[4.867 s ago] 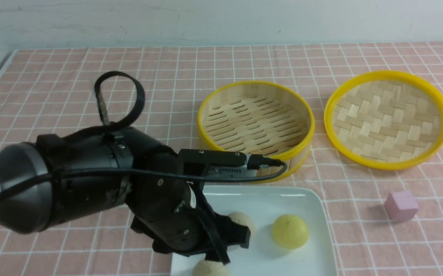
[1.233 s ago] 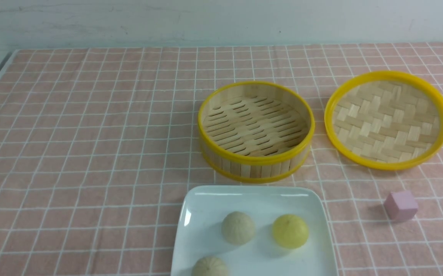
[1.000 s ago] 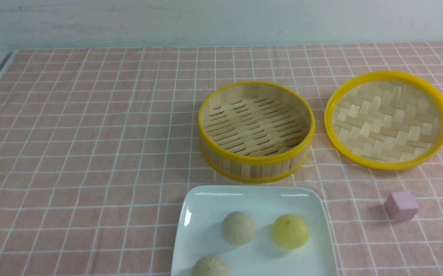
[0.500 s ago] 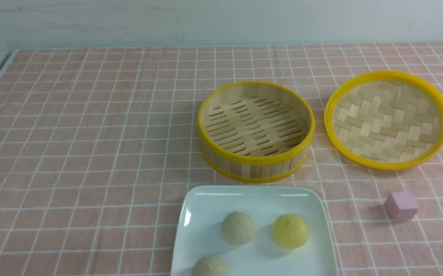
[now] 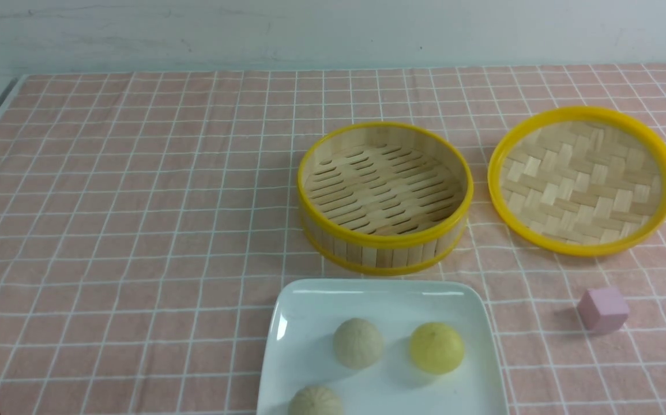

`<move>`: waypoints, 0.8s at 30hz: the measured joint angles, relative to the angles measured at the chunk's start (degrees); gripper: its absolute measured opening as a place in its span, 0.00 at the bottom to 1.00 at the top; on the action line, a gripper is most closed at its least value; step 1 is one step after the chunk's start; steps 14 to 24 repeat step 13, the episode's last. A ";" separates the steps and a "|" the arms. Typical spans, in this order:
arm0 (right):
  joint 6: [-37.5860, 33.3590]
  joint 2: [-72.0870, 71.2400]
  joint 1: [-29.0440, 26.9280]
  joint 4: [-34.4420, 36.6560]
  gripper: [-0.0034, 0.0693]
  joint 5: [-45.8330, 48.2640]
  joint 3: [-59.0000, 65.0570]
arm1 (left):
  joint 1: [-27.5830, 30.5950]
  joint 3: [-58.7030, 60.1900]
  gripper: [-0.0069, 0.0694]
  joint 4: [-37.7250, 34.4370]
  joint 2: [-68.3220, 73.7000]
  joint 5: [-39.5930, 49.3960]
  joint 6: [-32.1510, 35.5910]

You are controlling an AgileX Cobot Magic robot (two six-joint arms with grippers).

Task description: Put the steamed buns into the plate on the pink tablecloth.

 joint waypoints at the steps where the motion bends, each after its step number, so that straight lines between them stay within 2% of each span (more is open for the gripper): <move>1: 0.00 0.00 0.00 0.00 0.24 0.00 0.00 | 0.00 0.00 0.19 0.00 0.00 0.00 0.00; 24: 0.00 0.00 0.00 0.00 0.26 0.00 0.00 | 0.00 0.00 0.19 0.00 0.00 0.00 0.00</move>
